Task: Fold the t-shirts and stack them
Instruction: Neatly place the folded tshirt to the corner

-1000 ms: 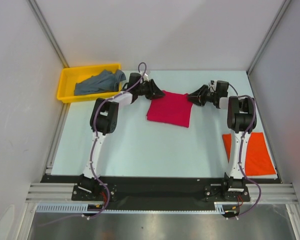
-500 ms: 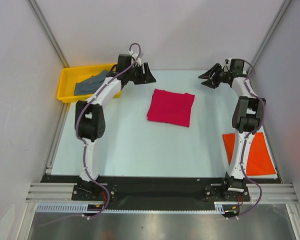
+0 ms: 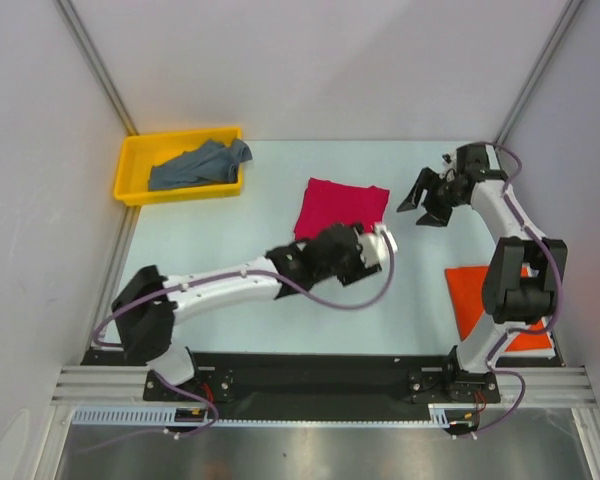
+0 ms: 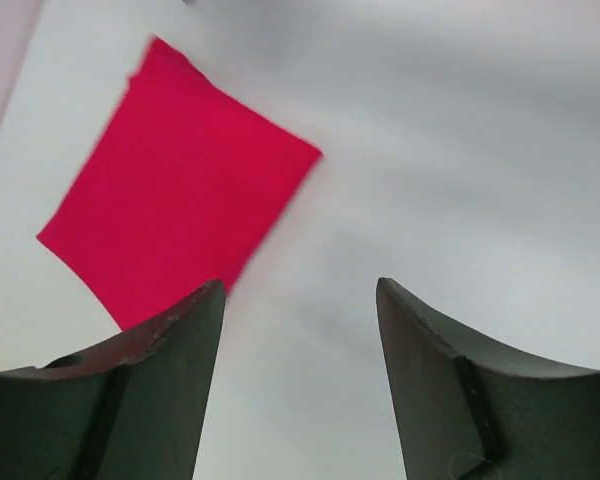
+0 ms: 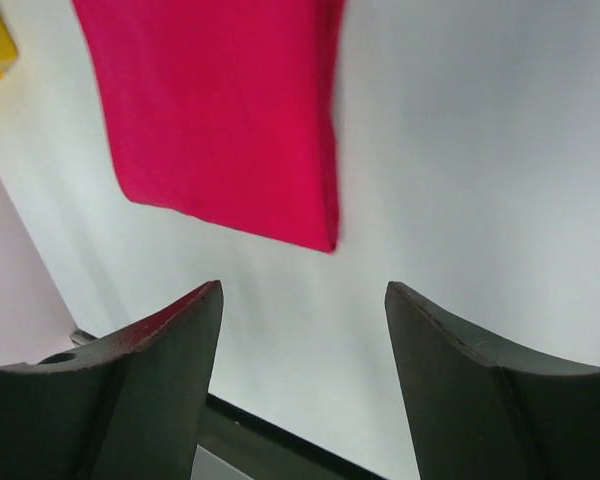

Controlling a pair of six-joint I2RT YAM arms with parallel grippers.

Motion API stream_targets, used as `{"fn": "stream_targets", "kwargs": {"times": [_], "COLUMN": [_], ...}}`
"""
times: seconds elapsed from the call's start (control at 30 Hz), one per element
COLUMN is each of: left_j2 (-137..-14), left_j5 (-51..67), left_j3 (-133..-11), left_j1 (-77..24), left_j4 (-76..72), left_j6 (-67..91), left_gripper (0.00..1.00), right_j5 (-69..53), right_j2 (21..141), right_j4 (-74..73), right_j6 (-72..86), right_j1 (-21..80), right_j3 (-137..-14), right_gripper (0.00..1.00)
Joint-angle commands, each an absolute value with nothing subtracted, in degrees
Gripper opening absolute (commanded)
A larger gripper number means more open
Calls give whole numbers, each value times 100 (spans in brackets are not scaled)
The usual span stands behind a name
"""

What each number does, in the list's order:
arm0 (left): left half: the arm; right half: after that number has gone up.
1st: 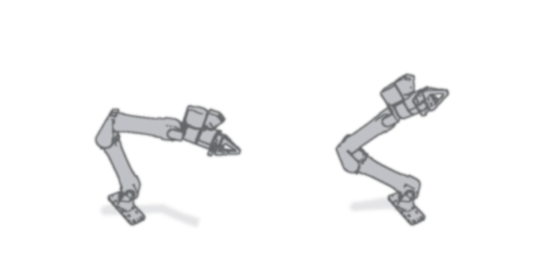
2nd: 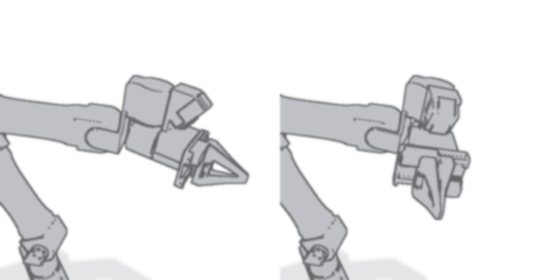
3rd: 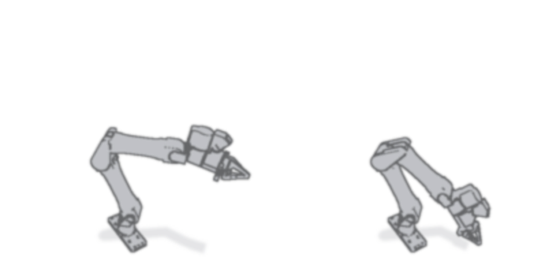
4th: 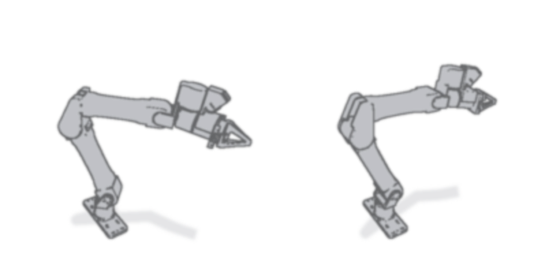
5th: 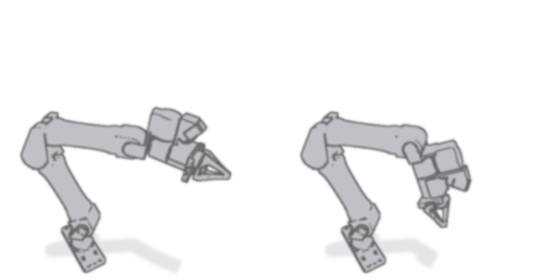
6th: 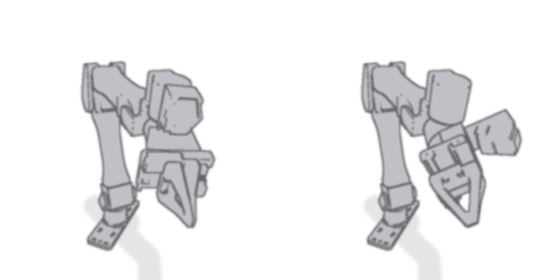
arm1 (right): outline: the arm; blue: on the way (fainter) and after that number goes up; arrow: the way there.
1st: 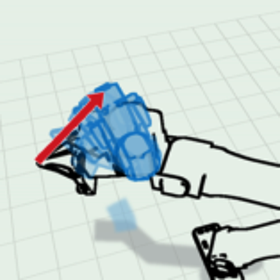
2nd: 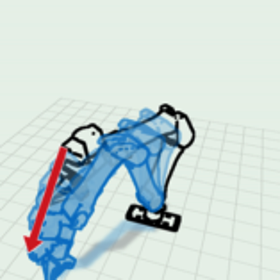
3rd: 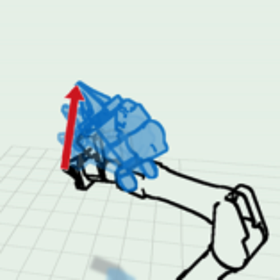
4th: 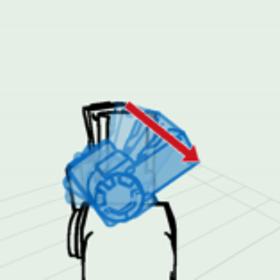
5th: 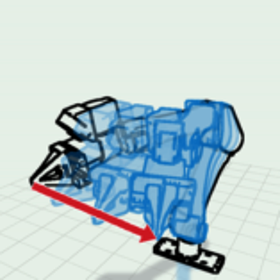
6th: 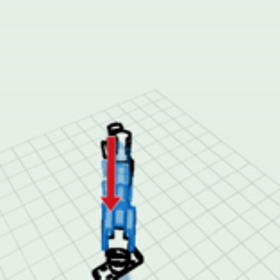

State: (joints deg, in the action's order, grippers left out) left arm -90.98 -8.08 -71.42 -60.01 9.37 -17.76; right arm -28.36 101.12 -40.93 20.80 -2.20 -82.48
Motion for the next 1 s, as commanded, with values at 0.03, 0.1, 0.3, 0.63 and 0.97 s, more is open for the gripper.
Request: {"fn": "stream_targets", "kwargs": {"times": [0.03,0.1,0.3,0.63,0.97], "left_j2": [-9667,-10106,-10968,-11935,-12436], "left_j5": [-1924,-2082,-2171,-2013,-1539], "left_j3": [-6654,-6565,-6618,-7215,-7998], "left_j1": [-6643,-6828,-6864,-6583,-6100], "left_j4": [168,18,-588,-344,255], "left_j6": [-3022,-3356,-3937,-4843,-5001], "left_gripper": [68,67,58,52,55], "right_j5": [-2522,-2662,-2917,-3261,-3586], "right_j2": [9353,9098,8772,8578,8595], "right_j4": [-4043,-3912,-3666,-3287,-2971], "right_j6": [1723,1731,1775,1828,2039], "right_j1": [-606,-694,-888,-1107,-1415], "right_j3": [-7692,-7376,-6891,-6407,-6117], "right_gripper": [73,73,73,74,75]}}
